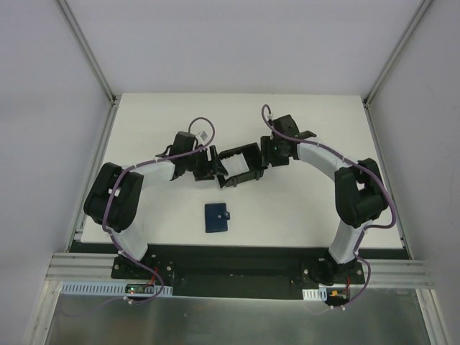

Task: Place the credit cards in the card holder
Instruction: Move the storage box to the center of the board, then pick up the credit card from the storage box.

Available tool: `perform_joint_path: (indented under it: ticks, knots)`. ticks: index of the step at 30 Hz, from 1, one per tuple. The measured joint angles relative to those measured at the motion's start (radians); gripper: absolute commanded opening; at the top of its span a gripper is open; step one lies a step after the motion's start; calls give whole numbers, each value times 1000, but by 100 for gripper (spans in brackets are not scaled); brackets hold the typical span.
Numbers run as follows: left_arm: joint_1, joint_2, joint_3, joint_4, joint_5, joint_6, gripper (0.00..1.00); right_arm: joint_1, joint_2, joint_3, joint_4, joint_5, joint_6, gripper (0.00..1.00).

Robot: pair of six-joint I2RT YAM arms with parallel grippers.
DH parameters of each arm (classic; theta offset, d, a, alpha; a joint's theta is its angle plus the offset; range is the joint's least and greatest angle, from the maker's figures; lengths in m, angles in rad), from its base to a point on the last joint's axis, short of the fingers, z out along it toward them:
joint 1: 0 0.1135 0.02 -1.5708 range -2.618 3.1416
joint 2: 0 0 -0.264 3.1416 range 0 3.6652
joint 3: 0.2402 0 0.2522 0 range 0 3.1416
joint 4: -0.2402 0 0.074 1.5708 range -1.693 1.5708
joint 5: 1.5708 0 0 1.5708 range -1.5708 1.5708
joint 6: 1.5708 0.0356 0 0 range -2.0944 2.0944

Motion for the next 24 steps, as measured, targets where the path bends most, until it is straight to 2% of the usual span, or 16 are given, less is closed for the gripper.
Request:
perform_joint_path:
  ticks: [12,18,20,24]
  knots:
    - [-7,-29,-29,45,15,-26,70,-21,-12,51,-22,-43,-47,66]
    - [-6,-71,-38,19,-35,0,64,3,-89,101,-16,-88,-51,68]
    - [-5,-72,-39,12,-53,7,60,27,-92,124,-10,-100,-52,68]
    - [2,-72,-48,-5,-79,14,59,80,-61,155,-10,-112,-51,68]
